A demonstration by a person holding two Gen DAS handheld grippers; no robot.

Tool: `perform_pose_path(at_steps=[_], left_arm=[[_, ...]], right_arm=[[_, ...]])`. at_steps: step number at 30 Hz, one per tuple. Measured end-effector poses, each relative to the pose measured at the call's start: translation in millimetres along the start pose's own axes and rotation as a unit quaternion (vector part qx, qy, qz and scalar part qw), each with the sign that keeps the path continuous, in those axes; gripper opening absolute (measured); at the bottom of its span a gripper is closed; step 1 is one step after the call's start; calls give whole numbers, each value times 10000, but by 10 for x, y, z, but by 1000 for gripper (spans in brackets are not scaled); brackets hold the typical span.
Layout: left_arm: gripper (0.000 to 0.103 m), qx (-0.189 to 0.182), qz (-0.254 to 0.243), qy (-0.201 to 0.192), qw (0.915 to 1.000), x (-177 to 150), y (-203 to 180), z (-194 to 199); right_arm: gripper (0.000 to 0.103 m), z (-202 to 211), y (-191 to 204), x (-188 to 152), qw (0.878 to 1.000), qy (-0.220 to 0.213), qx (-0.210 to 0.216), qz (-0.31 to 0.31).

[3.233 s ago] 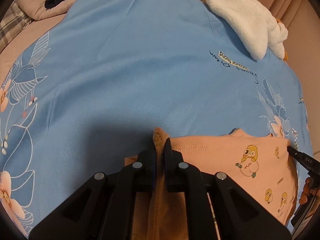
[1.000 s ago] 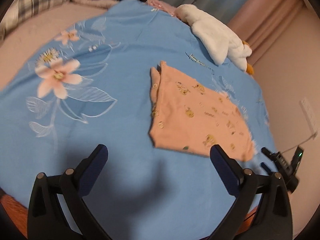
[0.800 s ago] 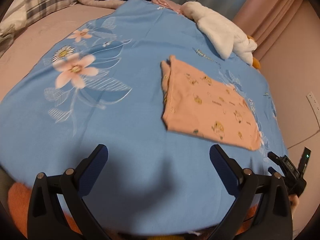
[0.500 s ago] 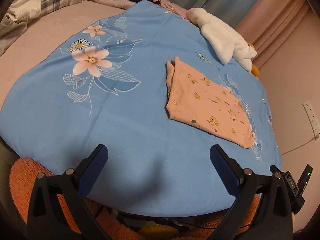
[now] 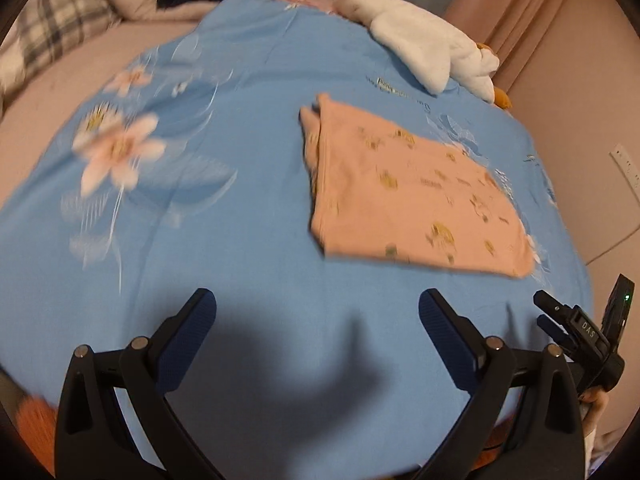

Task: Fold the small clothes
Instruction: 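Open both grippers and pull them back from the folded onesie, then grasp the onesie side edge with the left gripper while the right gripper grasps beside it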

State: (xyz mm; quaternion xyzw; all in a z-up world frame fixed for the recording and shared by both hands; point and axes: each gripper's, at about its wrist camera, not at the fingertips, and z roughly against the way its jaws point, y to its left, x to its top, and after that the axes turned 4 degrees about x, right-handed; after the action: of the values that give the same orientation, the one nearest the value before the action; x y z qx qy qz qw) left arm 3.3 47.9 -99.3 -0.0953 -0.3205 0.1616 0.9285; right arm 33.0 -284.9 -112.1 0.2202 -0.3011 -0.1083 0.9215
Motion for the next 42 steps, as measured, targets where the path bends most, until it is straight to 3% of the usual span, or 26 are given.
perform_pose_path(at_steps=[4,6,11,14,17,19,20,21,22,24,26,30,34,39,42], left_arm=[[101,-569,189,1,9982,296,-32,-235],[101,-669,196,45,9976,439,-73,-408],[96,-842,403,355,9950,663,-156,-854],[84,-751,774,711,9916,677,-114,-1149],[80,-679,741,494,9937,690,-165,-1155],[70,-588,725,489,9944,711,-206,-1180],[57,-566,736,490,9945,716,-209,-1193],[38,-577,772,507,9941,729,-209,-1212],[31,-648,864,584,9924,734,-194,-1238],[20,-624,1015,619,9909,750,-167,-1245],[16,-587,1078,640,9904,757,-158,-1178],[14,-771,1221,592,9877,740,-213,-890],[14,-792,876,571,9914,601,-408,-559],[14,-1028,802,852,9878,222,-485,-328],[16,-911,687,959,9888,-2,-504,-314]], right_arm=[[94,-243,-162,297,9982,-16,413,-431],[94,-308,-182,383,9964,-76,668,-522],[94,-533,-149,559,9938,-173,879,-653],[88,-635,-34,648,9943,-187,893,-550],[79,-761,23,715,9922,-142,1067,-628],[64,-830,47,753,9921,-138,1080,-630],[59,-848,36,764,9922,-119,1060,-648],[45,-866,32,774,9922,-102,1043,-679],[28,-876,18,784,9920,-61,1040,-720],[24,-852,-19,800,9897,-3,1167,-830],[20,-722,-10,803,9889,-4,1247,-805],[19,-412,94,843,9893,-19,1298,-660],[19,2,130,793,9927,-74,1071,-550],[19,284,31,681,9968,32,620,-497],[18,330,1,614,9987,93,370,-349]])
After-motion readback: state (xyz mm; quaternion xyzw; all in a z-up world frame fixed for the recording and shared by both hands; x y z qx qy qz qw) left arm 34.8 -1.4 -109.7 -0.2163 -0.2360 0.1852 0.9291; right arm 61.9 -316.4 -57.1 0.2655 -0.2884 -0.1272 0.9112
